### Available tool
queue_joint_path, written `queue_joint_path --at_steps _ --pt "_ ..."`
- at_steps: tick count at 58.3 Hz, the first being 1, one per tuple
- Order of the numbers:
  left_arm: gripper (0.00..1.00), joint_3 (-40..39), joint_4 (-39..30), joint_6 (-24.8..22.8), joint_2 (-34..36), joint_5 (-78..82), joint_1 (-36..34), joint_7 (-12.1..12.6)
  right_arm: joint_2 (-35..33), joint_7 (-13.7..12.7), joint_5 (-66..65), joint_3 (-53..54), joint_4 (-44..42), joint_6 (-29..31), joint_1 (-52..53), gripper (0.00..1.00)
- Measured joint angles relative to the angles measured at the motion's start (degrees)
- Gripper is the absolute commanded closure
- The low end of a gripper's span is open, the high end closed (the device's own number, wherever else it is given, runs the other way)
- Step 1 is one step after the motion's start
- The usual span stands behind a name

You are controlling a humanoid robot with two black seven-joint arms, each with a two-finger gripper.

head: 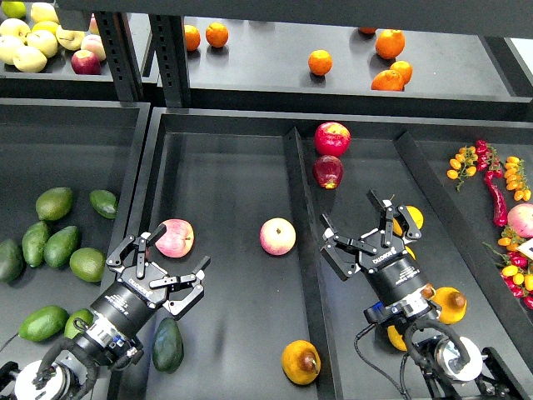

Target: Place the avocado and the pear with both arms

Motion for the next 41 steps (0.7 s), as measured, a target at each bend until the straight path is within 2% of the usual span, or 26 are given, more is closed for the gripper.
queue_joint_path --at_steps 6,20,28,29,33,41 --pt "0.00 -0.2 0.0 0.0 0.0 1.9 -0.6 0.6 0.0 0.0 0.0 0.2 0.0 0.0 0.0 0.01" --pt "0.00 1.2 -1.0 0.0 1.5 13.9 -4.8 5.2 0.0 0.0 -0.1 0.4 0.4 0.0 0.0 0.01" --pt "0.00 5.1 -2.1 0.0 9.3 19.1 -9.7 5.7 0.0 0.0 -0.2 2.1 0.3 0.0 0.5 0.01" --pt "0.00 7.8 -2.9 0.0 12.9 19.9 -12.1 5.7 0.0 0.1 -0.3 3.0 0.1 -0.6 0.8 0.01" --pt "0.00 11.5 -3.5 0.0 17.0 20.4 -15.1 5.8 0.0 0.1 -0.3 4.3 0.0 -1.7 1.3 0.01" --pt "0.00 23.1 -4.6 0.0 27.6 22.3 -26.5 5.7 0.0 0.1 -0.3 7.4 -0.2 -4.7 2.5 0.01"
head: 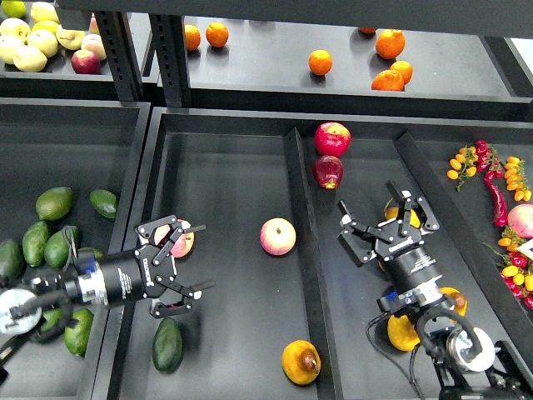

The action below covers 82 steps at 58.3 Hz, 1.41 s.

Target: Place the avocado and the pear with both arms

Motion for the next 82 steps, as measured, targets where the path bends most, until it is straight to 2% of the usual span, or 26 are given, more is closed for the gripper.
queue_joint_path --at_steps 9,16,31,39,40,53,82 --pt "0.00 12.0 -0.5 0.0 6.4 0.8 -12.5 0.0 0.0 0.0 0.0 1.1 -0.2 -0.7 0.3 0.01" --pt "0.00 21.7 -0.8 0.0 7.7 0.9 -21.6 -0.1 0.0 0.0 0.0 1.2 -0.2 -0.7 0.4 0.01" --pt "0.01 45.3 -1.1 0.0 6.9 2.9 -40.5 -0.1 0.0 0.0 0.0 1.7 -0.1 -0.8 0.4 0.01" --pt "0.01 55.3 -0.5 0.0 3.6 3.2 -47.8 -0.1 0.0 0.0 0.0 2.2 -0.3 -1.3 1.6 0.01" --pt "0.01 58.7 0.0 0.0 2.0 3.2 -49.7 -0.1 0.0 0.0 0.0 2.8 -0.3 -2.1 2.8 0.01" --pt "0.01 67.1 3.0 0.0 -4.2 3.4 -51.2 0.0 0.0 0.0 0.0 4.5 -1.2 -5.0 7.6 0.01" --pt "0.02 77.8 7.3 0.0 -14.9 2.8 -52.3 0.0 0.0 -0.1 0.0 4.7 -3.3 -5.2 11.5 0.01"
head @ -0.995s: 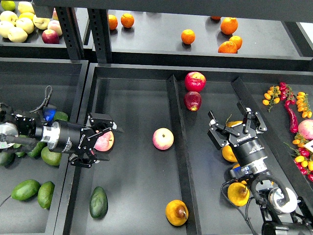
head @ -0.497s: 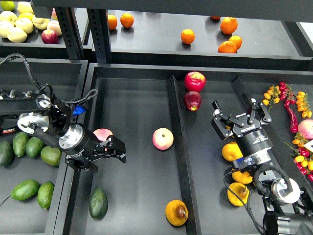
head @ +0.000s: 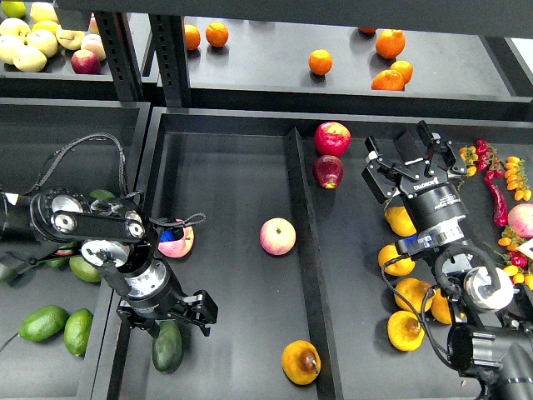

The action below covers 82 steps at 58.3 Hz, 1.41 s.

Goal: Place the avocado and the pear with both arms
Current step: 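Lower the left gripper onto the dark green avocado in the apple bin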

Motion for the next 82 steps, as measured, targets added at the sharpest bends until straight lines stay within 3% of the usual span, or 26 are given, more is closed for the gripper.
queue_joint_path --at_steps 25,82 --pt "0.02 3.9 12.3 0.0 -10.2 -3.8 1.6 0.0 0.0 0.0 0.0 0.0 -0.1 0.6 -0.3 0.01" --pt "0.04 6.1 19.2 0.0 -10.6 -3.1 9.6 0.0 0.0 0.0 0.1 -0.1 -0.2 1.3 -1.5 0.01"
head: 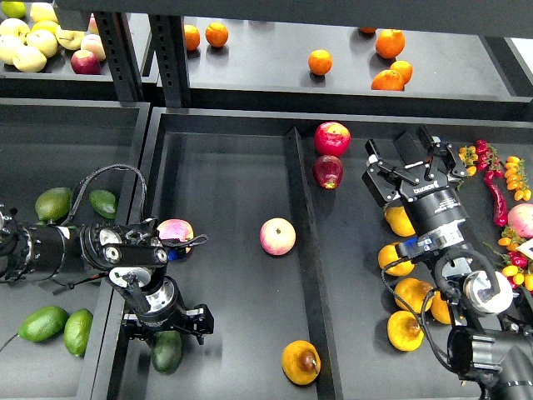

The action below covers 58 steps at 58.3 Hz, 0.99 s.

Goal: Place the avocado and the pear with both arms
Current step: 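Lower the left gripper onto the dark green avocado in the apple bin, then close the left gripper on the avocado and lift it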

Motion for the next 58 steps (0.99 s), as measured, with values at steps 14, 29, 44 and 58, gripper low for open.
queue_joint_path --at_steps 14,29,44,58 --pt "0.16 0.0 0.5 0.0 -0.6 -0.1 0.2 0.0 0.0 0.0 0.0 0.0 0.1 0.3 -0.1 0.01" --pt "0.18 -0.5 1.2 0.0 -0.8 -0.4 1.0 0.0 0.0 0.0 0.0 0.0 0.1 0.3 -0.2 0.01" --pt "0.28 -0.8 1.6 0.0 -1.7 -0.6 1.8 0.0 0.0 0.0 0.0 0.0 0.1 0.3 -0.2 0.01" --pt "0.64 -1.0 2.8 0.0 -2.1 -1.3 1.9 0.0 0.0 0.0 0.1 0.0 0.1 0.9 -0.6 0.01"
